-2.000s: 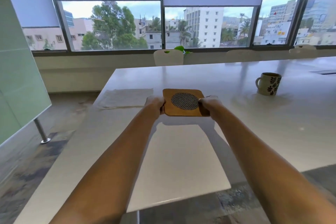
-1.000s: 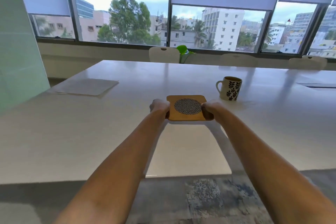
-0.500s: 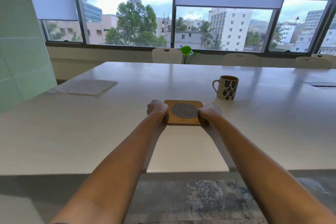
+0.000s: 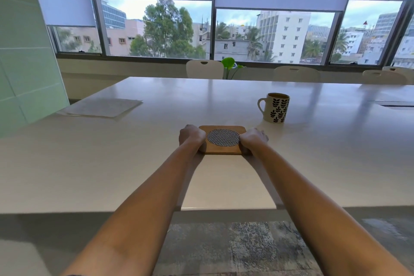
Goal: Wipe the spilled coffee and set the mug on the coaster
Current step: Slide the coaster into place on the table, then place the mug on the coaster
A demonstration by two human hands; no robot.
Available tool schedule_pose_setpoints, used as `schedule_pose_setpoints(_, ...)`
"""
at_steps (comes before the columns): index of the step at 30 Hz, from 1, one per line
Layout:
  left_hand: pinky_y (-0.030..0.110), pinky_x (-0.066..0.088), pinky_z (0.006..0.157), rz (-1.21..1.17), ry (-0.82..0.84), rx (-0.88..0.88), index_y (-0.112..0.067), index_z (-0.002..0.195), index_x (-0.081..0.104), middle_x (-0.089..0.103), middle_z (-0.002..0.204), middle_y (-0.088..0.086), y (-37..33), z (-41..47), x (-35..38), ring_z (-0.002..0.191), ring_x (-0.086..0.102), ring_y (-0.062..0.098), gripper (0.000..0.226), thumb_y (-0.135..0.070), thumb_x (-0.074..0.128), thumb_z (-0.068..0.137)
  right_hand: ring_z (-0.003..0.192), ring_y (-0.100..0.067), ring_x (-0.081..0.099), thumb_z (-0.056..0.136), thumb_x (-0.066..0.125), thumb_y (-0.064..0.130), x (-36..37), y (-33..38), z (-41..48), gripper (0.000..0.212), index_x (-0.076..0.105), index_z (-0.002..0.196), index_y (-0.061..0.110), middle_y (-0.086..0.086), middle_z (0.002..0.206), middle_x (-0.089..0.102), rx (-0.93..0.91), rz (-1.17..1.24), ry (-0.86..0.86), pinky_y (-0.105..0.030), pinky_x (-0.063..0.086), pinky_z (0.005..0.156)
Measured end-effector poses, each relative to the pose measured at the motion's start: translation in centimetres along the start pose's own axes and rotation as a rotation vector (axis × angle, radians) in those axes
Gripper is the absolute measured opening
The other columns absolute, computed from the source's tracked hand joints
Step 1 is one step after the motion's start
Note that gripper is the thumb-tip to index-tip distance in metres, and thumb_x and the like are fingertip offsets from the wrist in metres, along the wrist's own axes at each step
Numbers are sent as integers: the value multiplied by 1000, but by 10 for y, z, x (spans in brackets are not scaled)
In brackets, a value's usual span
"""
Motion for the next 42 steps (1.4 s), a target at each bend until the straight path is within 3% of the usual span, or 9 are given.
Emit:
schedule_pose_setpoints(6, 33, 54, 80, 8, -23, 1, 4, 104, 68, 66, 113, 18, 1, 3, 1, 102, 64, 31, 30, 1, 60, 76, 134, -33, 31, 91, 47, 21, 1, -2, -3, 41, 52, 127, 2, -19, 143, 38, -9, -4, -9, -37, 30, 108)
schedule_pose_setpoints(14, 33, 50, 83, 34, -64, 26, 4, 106, 63, 64, 117, 20, -1, 4, 2, 108, 61, 33, 24, -5, 55, 84, 134, -34, 30, 92, 46, 22, 0, -3, -7, 41, 50, 128, 3, -18, 146, 31, -25, -18, 3, -39, 31, 108)
schedule_pose_setpoints(26, 37, 49, 87, 172, -117, 50, 1, 113, 60, 61, 120, 18, -16, 10, 2, 112, 59, 34, 28, -9, 51, 88, 130, -33, 32, 89, 46, 17, -11, -3, 2, 37, 57, 120, 1, -18, 138, 39, -66, 25, 2, -38, 34, 104)
schedule_pose_setpoints(29, 37, 50, 85, 174, -117, 123, 1, 109, 64, 64, 116, 18, -36, 13, 8, 107, 61, 33, 27, -11, 51, 89, 133, -33, 31, 90, 47, 18, -25, -4, 12, 44, 46, 133, 6, -17, 142, 38, -74, 57, -31, -38, 32, 106)
schedule_pose_setpoints(33, 31, 45, 72, 86, -76, 200, 1, 104, 67, 68, 110, 16, -67, 24, 22, 100, 64, 30, 26, -11, 49, 91, 134, -35, 31, 92, 50, 26, -43, -10, 31, 56, 31, 142, 9, -19, 144, 32, -60, 97, -52, -39, 32, 107)
schedule_pose_setpoints(38, 39, 53, 86, -63, 8, 231, 5, 106, 65, 67, 113, 21, -100, 45, 50, 102, 64, 34, 27, -10, 48, 91, 135, -36, 25, 92, 53, 30, -70, -21, 61, 72, 12, 148, 10, -21, 146, 25, -10, 120, -131, -43, 30, 108)
schedule_pose_setpoints(42, 42, 53, 92, -172, 100, 256, -4, 96, 64, 66, 113, 21, -124, 66, 80, 103, 63, 34, 19, -10, 47, 91, 132, -36, 27, 88, 61, 33, -91, -27, 88, 74, 17, 142, 9, -20, 140, 26, -8, 205, -192, -42, 32, 108)
Point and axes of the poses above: each hand's wrist, its own z-axis towards the middle knuckle, its own x-axis out of the palm, y = z × x, the point moved 10 cm from there along z, towards the middle knuckle
